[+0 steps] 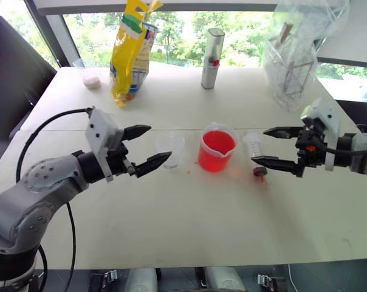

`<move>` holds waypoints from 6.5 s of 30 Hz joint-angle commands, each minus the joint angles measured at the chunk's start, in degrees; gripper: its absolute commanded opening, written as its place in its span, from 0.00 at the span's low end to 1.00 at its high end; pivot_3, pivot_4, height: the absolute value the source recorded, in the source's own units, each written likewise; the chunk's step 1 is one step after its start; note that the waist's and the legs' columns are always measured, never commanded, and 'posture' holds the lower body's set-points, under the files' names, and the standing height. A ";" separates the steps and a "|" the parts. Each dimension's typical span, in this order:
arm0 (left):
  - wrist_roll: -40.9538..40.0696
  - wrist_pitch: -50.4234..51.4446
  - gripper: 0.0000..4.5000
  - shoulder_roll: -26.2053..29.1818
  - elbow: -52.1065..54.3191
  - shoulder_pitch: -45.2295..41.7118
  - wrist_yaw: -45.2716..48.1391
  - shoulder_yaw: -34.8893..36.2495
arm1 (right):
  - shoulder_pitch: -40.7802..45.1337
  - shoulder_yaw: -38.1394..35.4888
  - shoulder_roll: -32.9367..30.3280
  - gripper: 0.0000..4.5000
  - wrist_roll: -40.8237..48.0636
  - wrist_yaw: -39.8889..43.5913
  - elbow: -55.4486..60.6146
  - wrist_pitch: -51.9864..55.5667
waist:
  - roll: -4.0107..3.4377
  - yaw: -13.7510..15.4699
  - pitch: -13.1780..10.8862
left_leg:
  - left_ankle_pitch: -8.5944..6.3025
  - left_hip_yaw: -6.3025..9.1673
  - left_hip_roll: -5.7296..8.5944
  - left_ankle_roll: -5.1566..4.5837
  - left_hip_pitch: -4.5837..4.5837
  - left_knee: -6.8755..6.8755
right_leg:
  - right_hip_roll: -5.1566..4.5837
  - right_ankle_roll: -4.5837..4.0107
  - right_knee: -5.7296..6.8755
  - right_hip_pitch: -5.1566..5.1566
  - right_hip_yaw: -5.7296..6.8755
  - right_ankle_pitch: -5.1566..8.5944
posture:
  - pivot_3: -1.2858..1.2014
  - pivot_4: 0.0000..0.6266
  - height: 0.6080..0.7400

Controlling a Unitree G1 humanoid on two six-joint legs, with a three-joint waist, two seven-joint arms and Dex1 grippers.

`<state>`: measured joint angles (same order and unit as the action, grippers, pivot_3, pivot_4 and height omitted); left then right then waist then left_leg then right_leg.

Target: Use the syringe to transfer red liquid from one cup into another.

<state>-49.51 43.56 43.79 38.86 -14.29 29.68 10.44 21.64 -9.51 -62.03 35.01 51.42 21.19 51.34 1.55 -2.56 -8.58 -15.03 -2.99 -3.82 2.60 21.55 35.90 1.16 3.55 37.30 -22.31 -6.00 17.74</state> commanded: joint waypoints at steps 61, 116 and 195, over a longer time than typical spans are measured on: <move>9.98 -9.67 1.00 -2.39 -21.09 -19.82 19.83 -3.31 | 23.43 -4.91 27.04 0.30 -16.09 -17.34 -6.77 -1.46 | -0.29 -0.29 0.06 | -0.02 0.06 0.02 -0.03 0.74 0.03 | 0.22 0.20 0.19 -0.75 0.17 -0.13 | 0.52 0.24 1.00; 23.94 -19.26 0.06 -28.75 -58.73 -48.81 33.92 -14.09 | -2.34 7.23 45.00 0.30 -12.03 -22.05 0.12 -29.74 | -0.28 0.01 0.09 | -0.01 0.06 0.15 -0.02 0.59 0.32 | 0.25 0.19 0.60 -0.58 0.27 -0.12 | 0.52 0.24 1.00; 18.59 -17.51 0.99 -21.32 -52.70 -49.68 27.56 -2.82 | 2.05 7.34 44.02 0.30 -11.24 -20.87 -4.42 -31.81 | -0.28 -0.25 0.09 | 0.00 0.11 0.10 -0.01 0.48 0.31 | 0.31 0.19 0.71 -0.57 0.17 -0.12 | 0.52 0.24 1.00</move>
<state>-29.13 25.06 21.12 -17.11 -63.81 58.14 4.98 22.38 -1.08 -17.55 23.36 30.43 15.38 20.62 1.28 -2.81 -8.49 -15.03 -2.87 -3.73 2.59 22.02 36.21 1.48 3.74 38.00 -22.88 -5.83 17.62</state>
